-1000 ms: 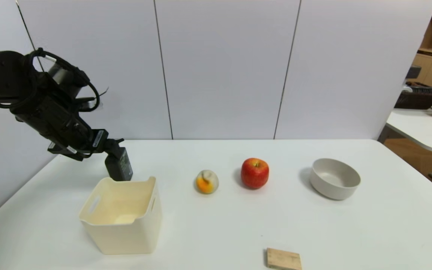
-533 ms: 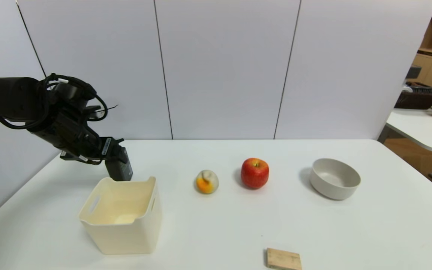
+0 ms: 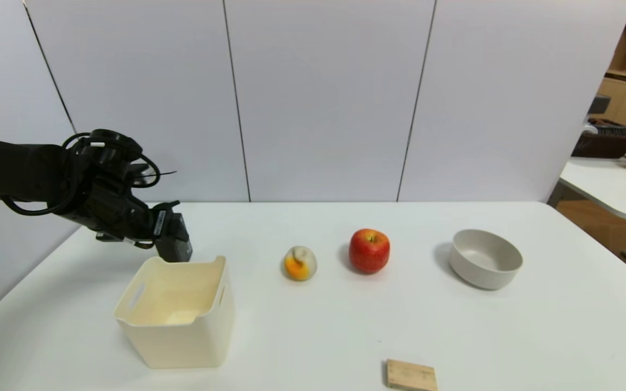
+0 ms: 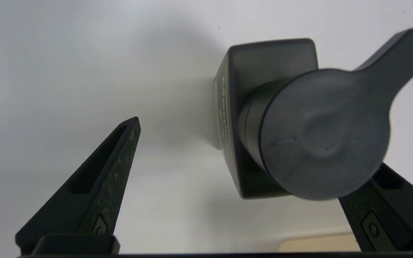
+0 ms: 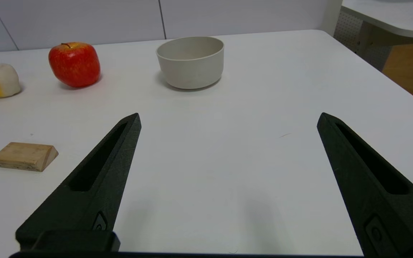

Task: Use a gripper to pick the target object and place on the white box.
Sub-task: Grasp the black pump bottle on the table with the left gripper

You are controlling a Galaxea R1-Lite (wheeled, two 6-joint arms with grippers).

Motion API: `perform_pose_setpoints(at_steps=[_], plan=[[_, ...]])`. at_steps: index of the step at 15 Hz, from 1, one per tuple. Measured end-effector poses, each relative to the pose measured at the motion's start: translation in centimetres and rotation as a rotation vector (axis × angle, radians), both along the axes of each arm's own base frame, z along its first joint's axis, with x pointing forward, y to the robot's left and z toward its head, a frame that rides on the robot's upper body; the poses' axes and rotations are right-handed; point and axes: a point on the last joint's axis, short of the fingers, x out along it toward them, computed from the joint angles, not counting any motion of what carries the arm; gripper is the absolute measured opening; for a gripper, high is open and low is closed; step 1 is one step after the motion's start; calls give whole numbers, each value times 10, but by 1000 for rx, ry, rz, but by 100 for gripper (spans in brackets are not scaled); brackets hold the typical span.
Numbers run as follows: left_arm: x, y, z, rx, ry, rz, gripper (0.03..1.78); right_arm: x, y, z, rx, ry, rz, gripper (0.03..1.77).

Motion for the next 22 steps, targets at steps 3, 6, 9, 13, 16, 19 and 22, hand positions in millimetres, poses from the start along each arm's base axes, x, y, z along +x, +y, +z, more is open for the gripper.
perform_pose_setpoints(at_steps=[3, 6, 9, 13, 16, 19, 22], plan=[[-3, 0, -7, 1, -20, -1, 169, 0, 0, 0, 0, 0, 0, 170], [-6, 1, -13, 1, -50, 1, 169, 0, 0, 0, 0, 0, 0, 170], [-10, 4, -18, 18, -53, -13, 169, 0, 0, 0, 0, 0, 0, 170], [-13, 6, -23, 14, -70, -17, 169, 0, 0, 0, 0, 0, 0, 170], [-13, 6, -23, 6, -78, -23, 169, 0, 0, 0, 0, 0, 0, 170], [-13, 6, -22, 4, -81, -26, 169, 0, 0, 0, 0, 0, 0, 170], [-12, 5, -22, -3, -95, -32, 145, 0, 0, 0, 0, 0, 0, 170]])
